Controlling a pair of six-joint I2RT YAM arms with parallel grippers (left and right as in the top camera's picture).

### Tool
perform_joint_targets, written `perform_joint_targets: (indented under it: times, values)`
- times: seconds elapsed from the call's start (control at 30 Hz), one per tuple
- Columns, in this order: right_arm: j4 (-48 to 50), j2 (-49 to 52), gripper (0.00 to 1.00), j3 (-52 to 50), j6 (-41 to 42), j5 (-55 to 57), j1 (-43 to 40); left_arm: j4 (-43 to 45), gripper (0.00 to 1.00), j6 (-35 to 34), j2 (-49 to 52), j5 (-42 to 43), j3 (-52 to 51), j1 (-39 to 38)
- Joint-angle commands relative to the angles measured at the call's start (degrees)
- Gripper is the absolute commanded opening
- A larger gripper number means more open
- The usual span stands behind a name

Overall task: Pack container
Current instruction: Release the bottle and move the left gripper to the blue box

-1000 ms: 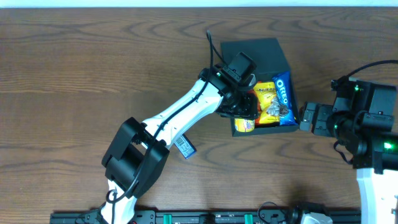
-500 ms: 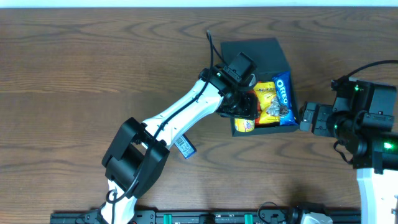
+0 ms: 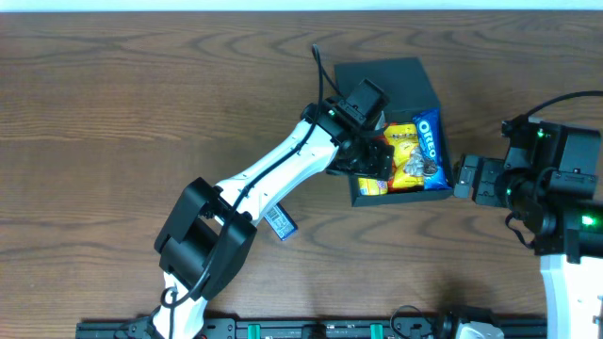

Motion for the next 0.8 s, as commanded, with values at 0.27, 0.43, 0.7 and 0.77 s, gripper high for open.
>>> perform_joint_targets:
  times: [0.27, 0.43, 0.7, 0.77]
  values:
    - [-0.09, -0.13, 0.99, 0.68, -0.66, 0.11, -0.42, -9.49, 0.98, 5.38, -7.67, -14.80, 8.35, 2.62]
    - [-0.09, -0.13, 0.99, 0.68, -0.68, 0.11, -0.42, -18.16, 0.95, 5.44, -14.25, -23.80, 8.37, 2.64]
    - [-0.44, -0.15, 0.99, 0.68, -0.48, -0.04, -0.42, -34.01, 0.96, 2.91, -16.00, -24.55, 6.36, 4.81]
    - [-0.50, -0.13, 0.99, 0.68, -0.48, -0.07, -0.42, -34.21, 0.96, 1.66, -17.53, -24.59, 3.54, 4.76]
